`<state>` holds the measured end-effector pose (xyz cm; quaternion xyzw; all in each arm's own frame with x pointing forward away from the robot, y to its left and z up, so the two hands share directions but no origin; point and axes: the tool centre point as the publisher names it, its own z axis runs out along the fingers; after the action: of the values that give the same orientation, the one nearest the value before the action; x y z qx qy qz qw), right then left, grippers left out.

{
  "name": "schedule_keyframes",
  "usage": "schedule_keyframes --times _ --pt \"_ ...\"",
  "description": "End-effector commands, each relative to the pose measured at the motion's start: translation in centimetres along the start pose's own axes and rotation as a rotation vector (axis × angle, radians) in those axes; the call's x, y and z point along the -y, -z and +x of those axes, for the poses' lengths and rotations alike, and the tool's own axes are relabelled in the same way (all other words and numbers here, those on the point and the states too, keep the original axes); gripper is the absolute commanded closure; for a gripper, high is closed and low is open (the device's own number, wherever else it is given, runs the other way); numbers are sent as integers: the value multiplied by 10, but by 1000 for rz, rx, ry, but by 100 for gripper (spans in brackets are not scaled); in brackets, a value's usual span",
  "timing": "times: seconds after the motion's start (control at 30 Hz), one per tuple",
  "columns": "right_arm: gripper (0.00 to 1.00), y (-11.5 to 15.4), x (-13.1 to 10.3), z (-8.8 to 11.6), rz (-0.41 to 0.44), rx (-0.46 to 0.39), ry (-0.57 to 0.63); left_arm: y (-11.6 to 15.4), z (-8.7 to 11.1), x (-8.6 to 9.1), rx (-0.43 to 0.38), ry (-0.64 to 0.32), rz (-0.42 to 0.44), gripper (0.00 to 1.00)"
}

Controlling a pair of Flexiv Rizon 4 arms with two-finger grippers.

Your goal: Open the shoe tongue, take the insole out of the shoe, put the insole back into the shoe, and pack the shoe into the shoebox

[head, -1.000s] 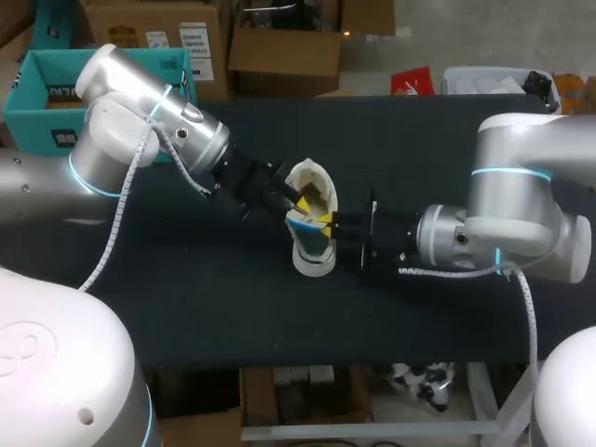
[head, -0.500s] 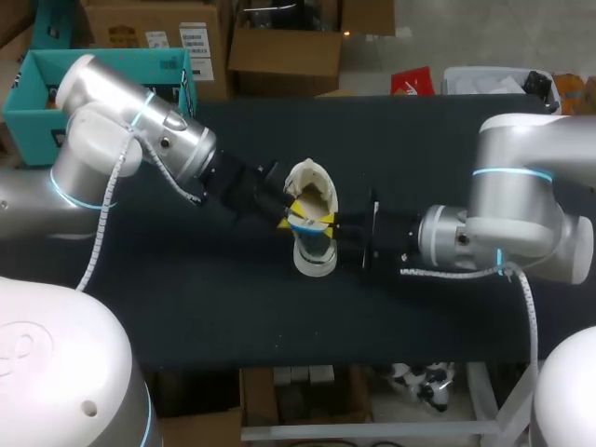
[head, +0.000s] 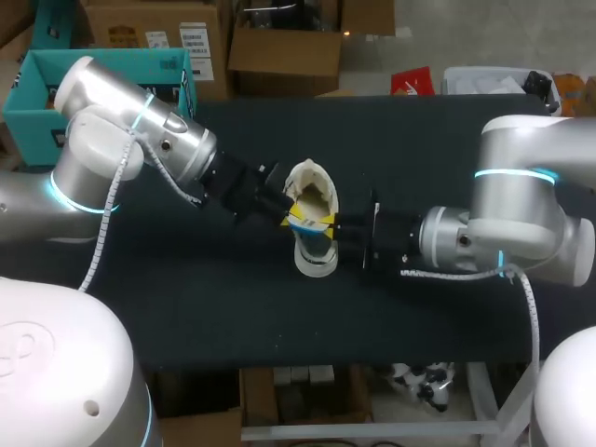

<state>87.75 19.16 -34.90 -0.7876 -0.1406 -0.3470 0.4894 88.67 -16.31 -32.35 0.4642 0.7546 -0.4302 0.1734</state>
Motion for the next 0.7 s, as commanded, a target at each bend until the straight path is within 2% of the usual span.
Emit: schedule_keyframes --times 0.03,0.4,0.43,0.47,0.5,0.53,0.57,0.7 --pt "100 1 4 -2 0 -3 0 -3 2 -3 13 2 -3 100" --pt "100 -1 -2 -2 20 -1 -14 -4 1 0 8 -6 1 100" --pt "93 -1 -2 -2 23 0 -18 -4 1 0 8 -5 1 100" --pt "65 -2 -3 -2 23 1 -19 -4 1 0 8 -5 1 100" --pt "51 -2 -3 -2 24 1 -19 -4 1 0 8 -5 0 100" --pt "12 -2 -2 -2 24 1 -18 -4 1 1 8 -5 0 100" --pt "0 -2 -2 -1 25 1 -17 -4 1 1 8 -4 -1 100" --pt "0 -2 0 -1 24 1 -14 -3 2 1 10 -2 -1 100"
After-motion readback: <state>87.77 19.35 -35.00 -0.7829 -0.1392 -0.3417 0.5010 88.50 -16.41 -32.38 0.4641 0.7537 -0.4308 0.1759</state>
